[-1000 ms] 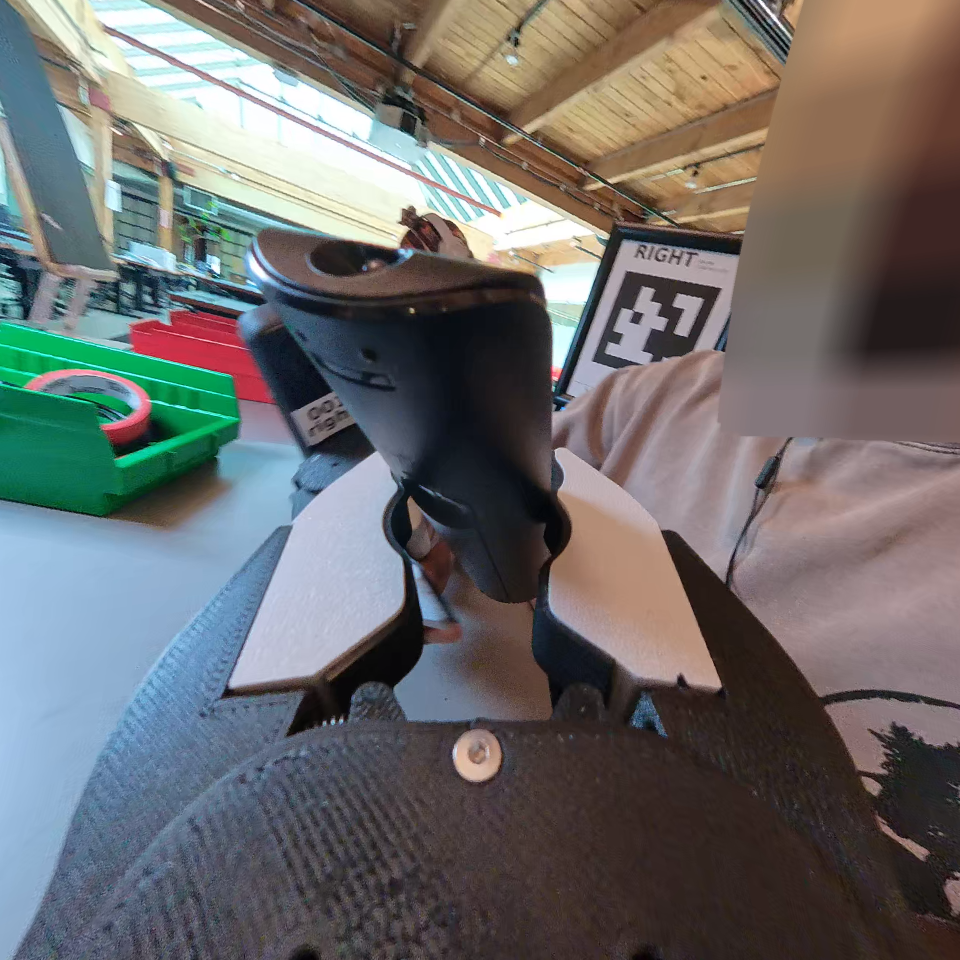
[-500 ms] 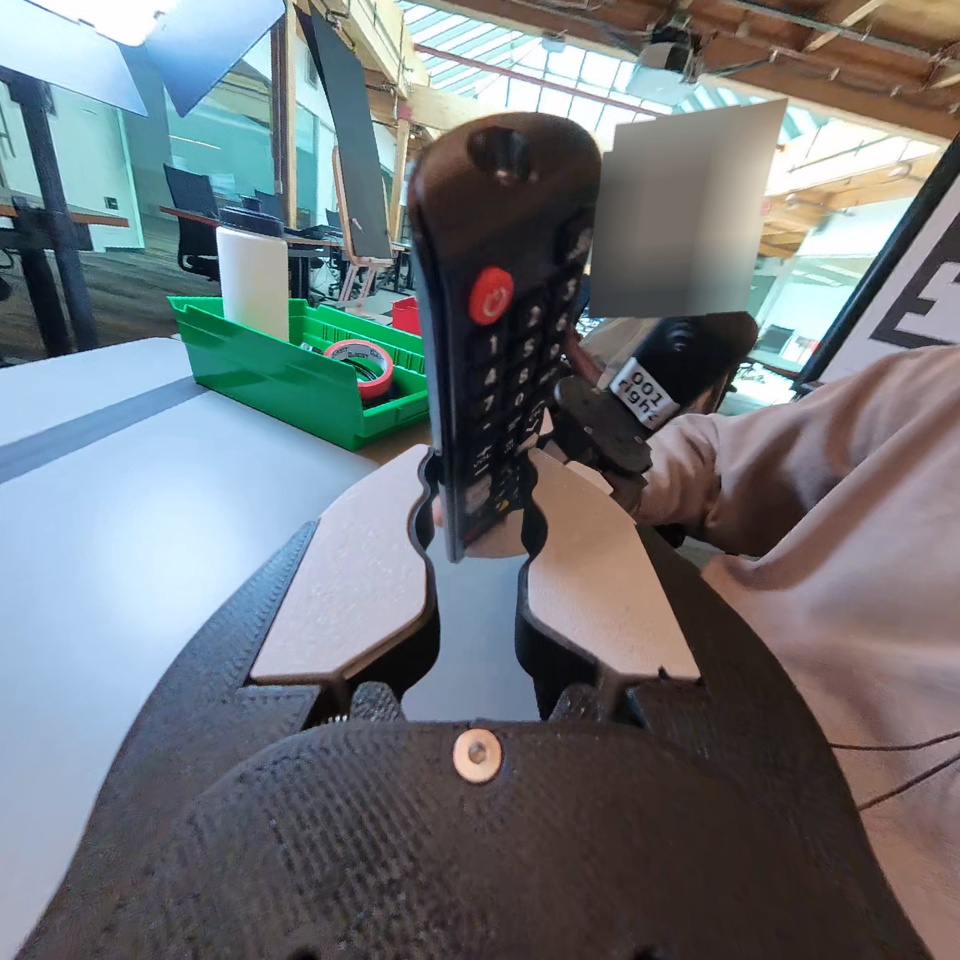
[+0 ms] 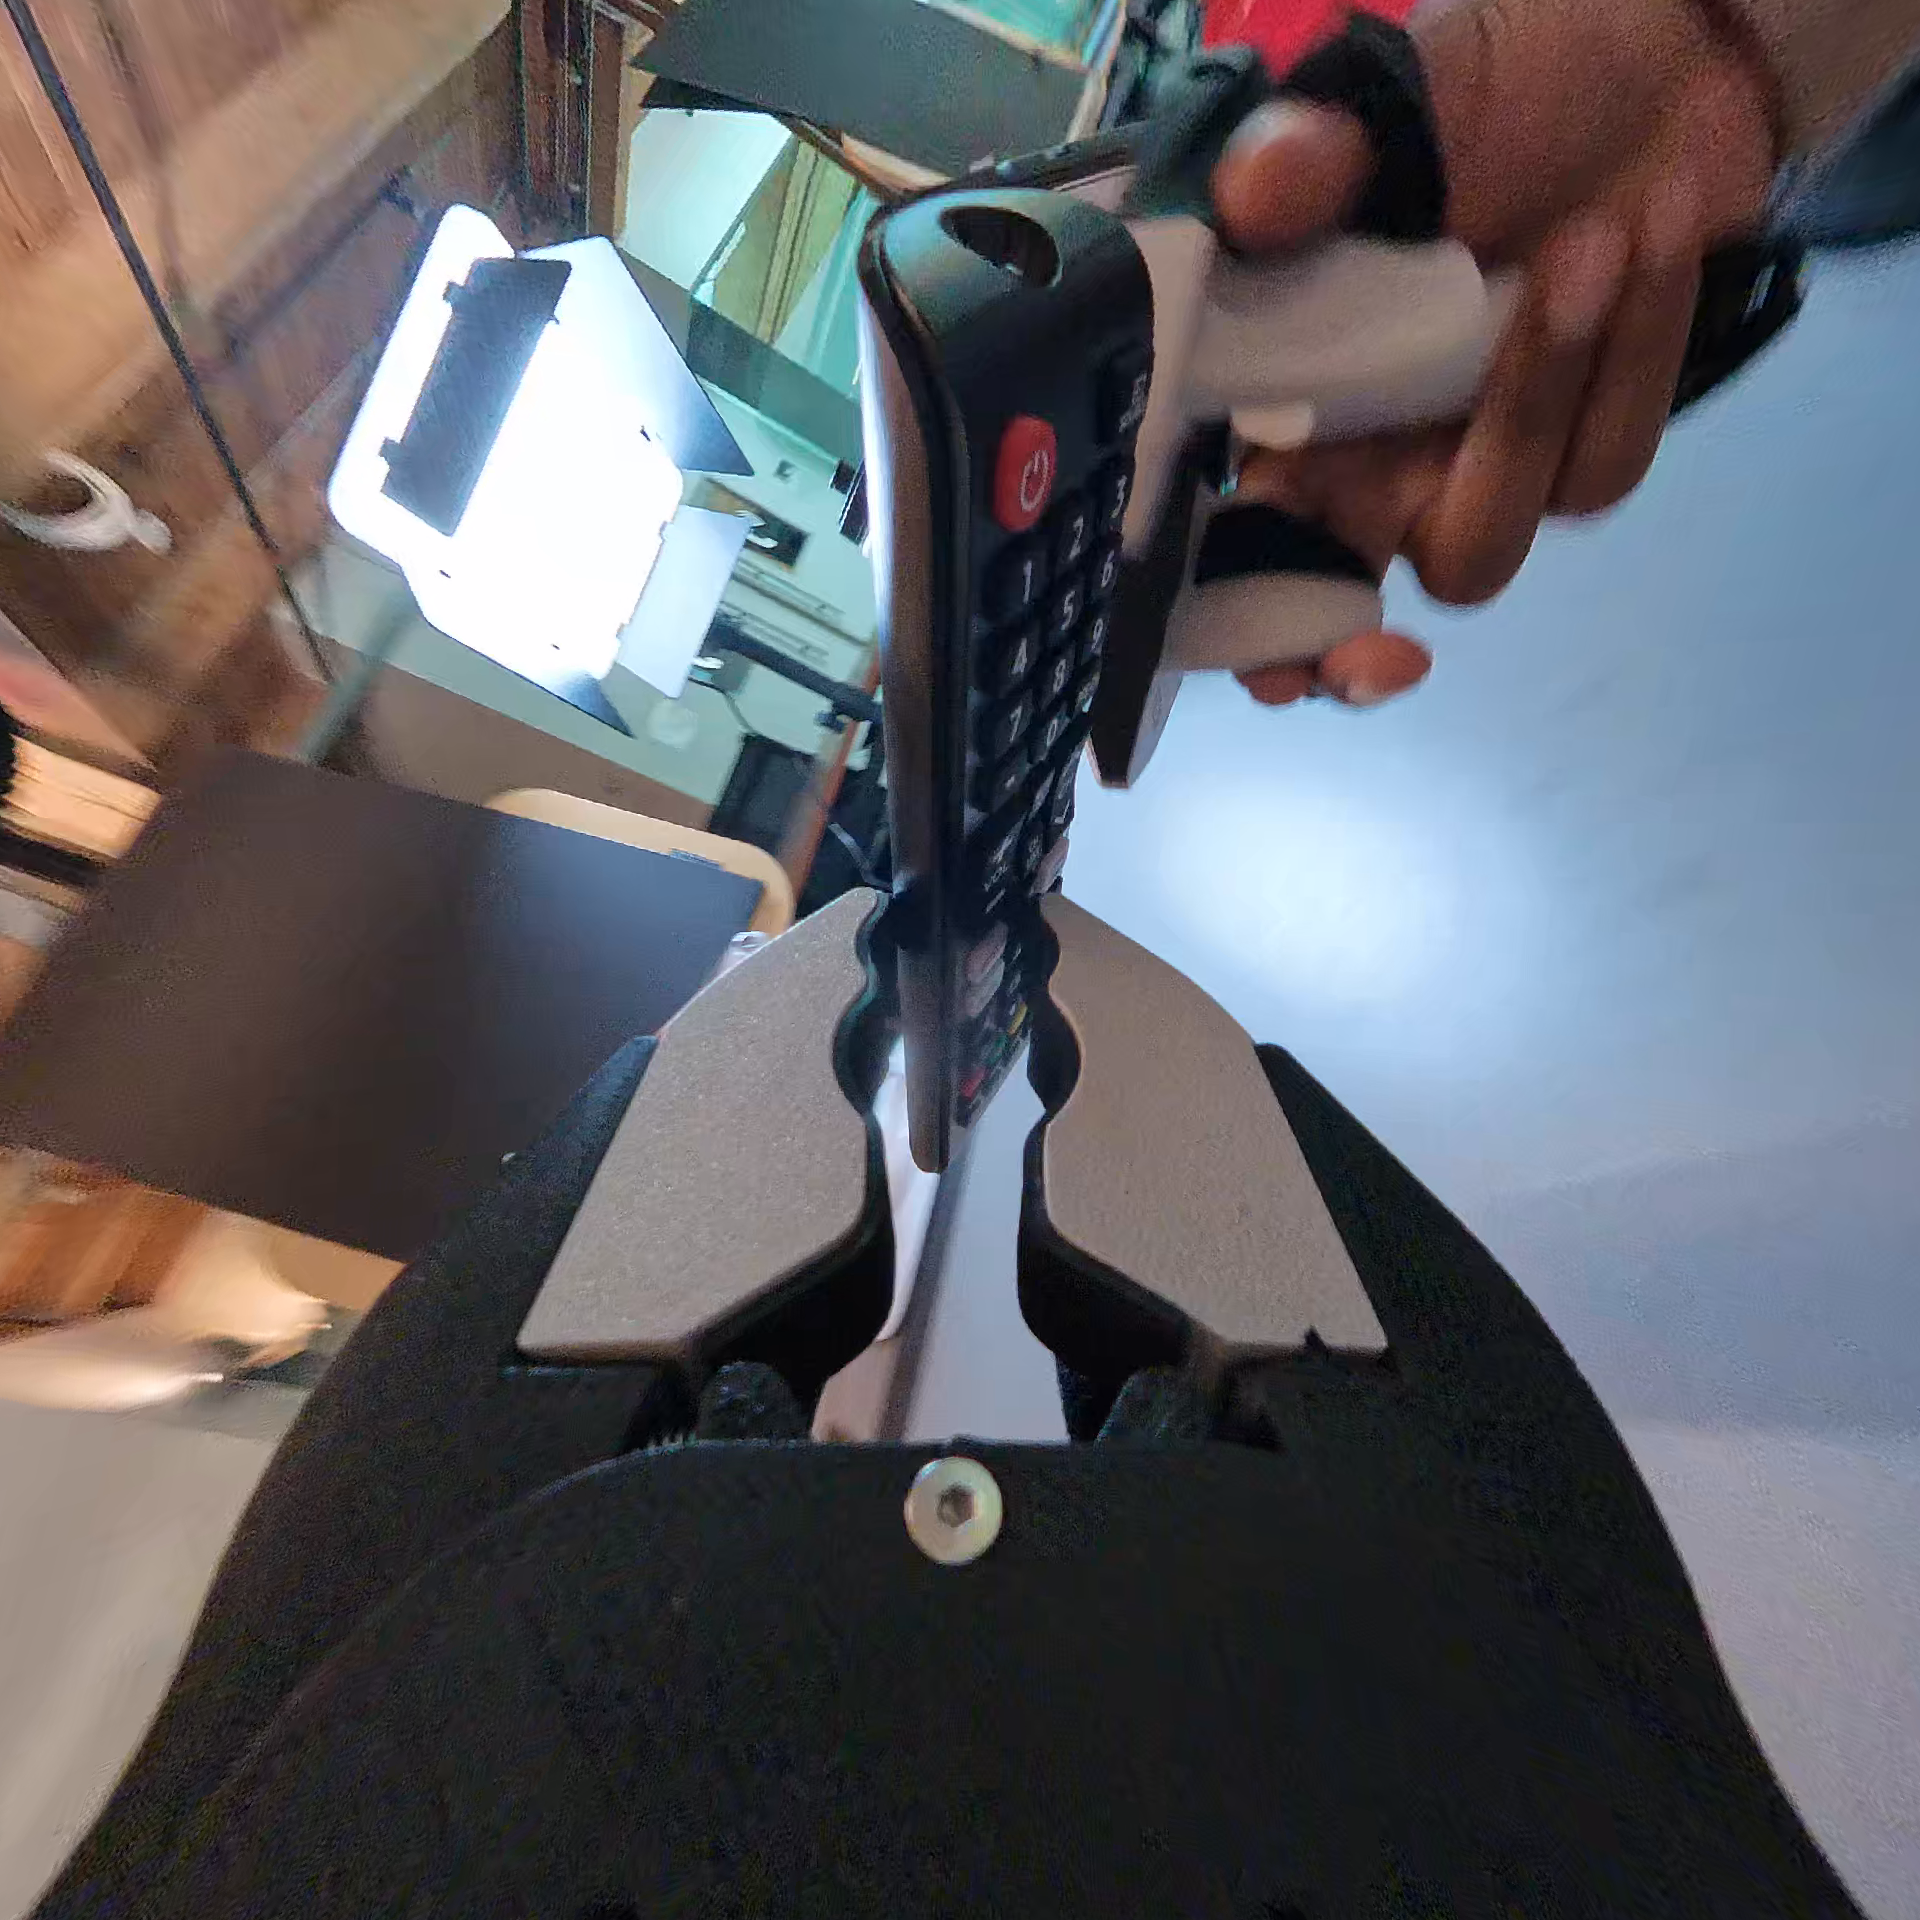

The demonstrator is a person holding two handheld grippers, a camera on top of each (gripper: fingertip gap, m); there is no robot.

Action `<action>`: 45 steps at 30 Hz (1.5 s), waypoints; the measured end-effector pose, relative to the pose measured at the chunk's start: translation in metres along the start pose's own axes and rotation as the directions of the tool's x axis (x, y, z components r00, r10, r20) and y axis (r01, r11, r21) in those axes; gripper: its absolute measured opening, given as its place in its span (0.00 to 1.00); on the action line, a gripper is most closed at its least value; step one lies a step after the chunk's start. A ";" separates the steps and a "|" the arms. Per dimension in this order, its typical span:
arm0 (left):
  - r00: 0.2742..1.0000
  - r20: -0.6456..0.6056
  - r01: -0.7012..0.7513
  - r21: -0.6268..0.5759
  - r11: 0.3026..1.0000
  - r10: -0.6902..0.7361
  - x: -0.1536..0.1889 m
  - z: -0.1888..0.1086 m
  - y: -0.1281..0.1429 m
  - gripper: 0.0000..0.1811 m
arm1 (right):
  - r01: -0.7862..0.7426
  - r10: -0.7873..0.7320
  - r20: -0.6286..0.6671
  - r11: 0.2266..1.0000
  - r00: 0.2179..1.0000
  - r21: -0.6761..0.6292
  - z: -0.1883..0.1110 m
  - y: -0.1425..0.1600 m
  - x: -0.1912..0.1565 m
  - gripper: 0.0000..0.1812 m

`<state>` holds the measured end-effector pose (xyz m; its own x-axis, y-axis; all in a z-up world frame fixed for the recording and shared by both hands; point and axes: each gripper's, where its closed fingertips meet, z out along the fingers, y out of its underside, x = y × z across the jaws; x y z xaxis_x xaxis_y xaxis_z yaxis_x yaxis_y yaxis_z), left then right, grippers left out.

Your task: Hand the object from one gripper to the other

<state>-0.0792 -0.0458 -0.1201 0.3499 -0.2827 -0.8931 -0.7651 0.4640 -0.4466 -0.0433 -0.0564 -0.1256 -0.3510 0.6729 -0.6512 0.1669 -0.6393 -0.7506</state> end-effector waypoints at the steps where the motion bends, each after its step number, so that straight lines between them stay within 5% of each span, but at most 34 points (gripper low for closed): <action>1: 0.996 0.016 -0.088 -0.021 0.996 0.088 0.003 0.000 0.002 0.12 | -0.083 0.082 0.048 0.996 0.995 0.015 0.000 0.000 -0.001 0.26; 6: 0.946 0.059 -0.316 -0.041 0.948 0.318 0.012 0.002 -0.003 0.12 | -0.275 0.278 0.144 0.961 0.950 -0.042 0.015 0.019 -0.006 0.28; 12: 0.889 0.104 -0.447 -0.018 0.894 0.447 0.017 -0.001 -0.022 0.12 | -0.316 0.319 0.209 0.947 0.924 -0.050 0.024 0.029 -0.016 0.13; 17: 0.986 0.054 -0.158 0.018 0.987 0.157 0.001 -0.008 -0.011 0.14 | -0.252 0.247 0.221 0.968 0.943 -0.005 0.017 0.018 -0.018 0.13; 20: 0.979 -0.007 0.206 0.069 0.976 -0.206 -0.016 -0.014 0.004 0.15 | -0.183 0.177 0.175 0.983 0.969 0.020 0.010 0.012 -0.012 0.13; 22: 0.838 -0.122 0.544 0.100 0.833 -0.532 -0.024 -0.013 0.010 0.15 | -0.077 0.075 0.101 0.997 0.992 0.019 0.006 0.010 -0.005 0.13; 25: 0.378 -0.361 0.917 0.019 0.398 -0.853 -0.024 -0.009 0.010 0.14 | 0.107 -0.107 -0.028 0.994 0.994 -0.014 0.002 0.009 0.005 0.12; 28: -0.152 -0.532 0.981 -0.185 -0.061 -0.833 -0.017 -0.006 0.000 0.17 | 0.393 -0.407 -0.174 0.913 0.897 -0.113 -0.001 0.010 0.013 0.13; 29: -0.278 -0.559 0.956 -0.238 -0.169 -0.781 -0.016 -0.006 -0.002 0.18 | 0.484 -0.508 -0.209 0.861 0.836 -0.155 -0.002 0.010 0.014 0.13; 31: -0.403 -0.605 0.915 -0.285 -0.286 -0.687 -0.017 -0.006 -0.006 0.20 | 0.619 -0.664 -0.252 0.747 0.704 -0.240 -0.002 0.010 0.014 0.12; 36: -0.271 -0.659 0.961 -0.227 -0.158 -0.701 -0.016 -0.012 -0.028 0.29 | 0.747 -0.824 -0.301 0.564 0.480 -0.352 0.000 0.009 0.008 0.12; 40: -0.364 -0.665 0.931 -0.277 -0.237 -0.652 -0.021 -0.014 -0.030 0.35 | 0.791 -0.920 -0.315 0.369 0.235 -0.487 -0.007 0.005 0.017 0.12; 45: -0.126 -0.523 0.985 -0.166 -0.044 -0.843 -0.007 0.003 -0.011 0.33 | 0.688 -0.957 -0.269 0.121 -0.111 -0.715 -0.016 0.001 0.037 0.12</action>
<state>-0.0717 -0.0463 -0.1087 0.3182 -0.7948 0.5169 0.2880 -0.4384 -0.8514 -0.0412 -0.0263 -0.1519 0.1277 0.6368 0.7604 0.4376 0.6518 -0.6194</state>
